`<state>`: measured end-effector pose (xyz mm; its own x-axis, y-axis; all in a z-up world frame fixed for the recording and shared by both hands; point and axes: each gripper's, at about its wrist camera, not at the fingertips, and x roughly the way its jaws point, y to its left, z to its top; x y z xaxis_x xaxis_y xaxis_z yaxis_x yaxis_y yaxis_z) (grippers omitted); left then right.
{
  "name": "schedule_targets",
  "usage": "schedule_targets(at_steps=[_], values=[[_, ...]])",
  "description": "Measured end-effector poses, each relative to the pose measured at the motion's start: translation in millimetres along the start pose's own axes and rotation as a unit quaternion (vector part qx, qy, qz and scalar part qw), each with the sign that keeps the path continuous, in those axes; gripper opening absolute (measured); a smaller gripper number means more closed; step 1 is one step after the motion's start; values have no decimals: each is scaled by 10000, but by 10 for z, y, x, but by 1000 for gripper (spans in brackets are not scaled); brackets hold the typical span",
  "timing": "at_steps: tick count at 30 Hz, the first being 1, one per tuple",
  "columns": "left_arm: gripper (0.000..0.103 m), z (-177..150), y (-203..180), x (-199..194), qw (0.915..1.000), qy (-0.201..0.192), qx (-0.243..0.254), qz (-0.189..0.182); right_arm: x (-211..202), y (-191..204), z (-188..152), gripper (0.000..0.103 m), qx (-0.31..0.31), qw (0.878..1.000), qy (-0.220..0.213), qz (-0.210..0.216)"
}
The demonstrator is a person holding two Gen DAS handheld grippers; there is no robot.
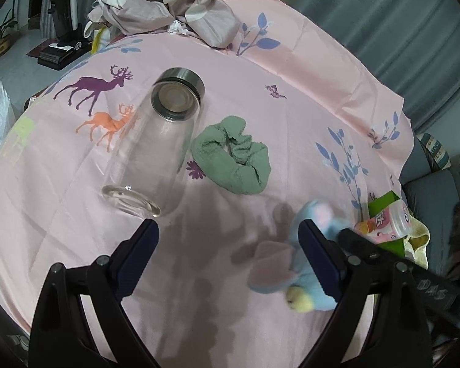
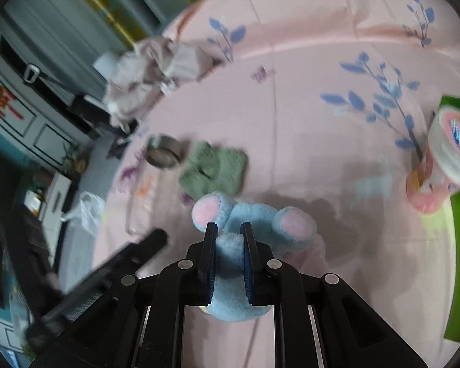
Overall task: Organize soft objects
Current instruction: 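Lift the blue plush mouse with the right tool toward the green box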
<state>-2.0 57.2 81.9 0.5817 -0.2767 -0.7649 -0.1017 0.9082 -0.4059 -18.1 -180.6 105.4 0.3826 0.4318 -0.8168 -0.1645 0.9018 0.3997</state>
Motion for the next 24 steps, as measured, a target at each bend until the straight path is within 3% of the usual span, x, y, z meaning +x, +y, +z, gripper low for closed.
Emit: schedule_targets(at_steps=[3,5,7,9,11,15,20,24], values=[[92,-32,-36,28,9998,145,71,-133,120,-60,-13,16,59,9991,279,-301],[92,-46,-51,29,9996,181,95,-189,95,-119,7,18,194,9991,282,-259],[93,-59,-55,5,9998,110,112,-159,-26,-172,2,32,361,9993,128,-45],[101,-66,-68,-1,9996,106,124,-242,-186,-223,10,66,512,9985,-174,117],[102,-85,-92,0,9987,180,129,-450,-315,-259,0,81,623,9970,-452,115],[102,-167,-204,63,9953,509,353,-749,-423,-408,-44,82,774,9957,-509,30],[102,-344,-347,203,9920,830,474,-822,-410,-783,-49,83,1301,9910,-304,113],[101,-449,-467,304,9792,1300,464,-1486,-275,-926,-43,83,1550,9869,76,438]])
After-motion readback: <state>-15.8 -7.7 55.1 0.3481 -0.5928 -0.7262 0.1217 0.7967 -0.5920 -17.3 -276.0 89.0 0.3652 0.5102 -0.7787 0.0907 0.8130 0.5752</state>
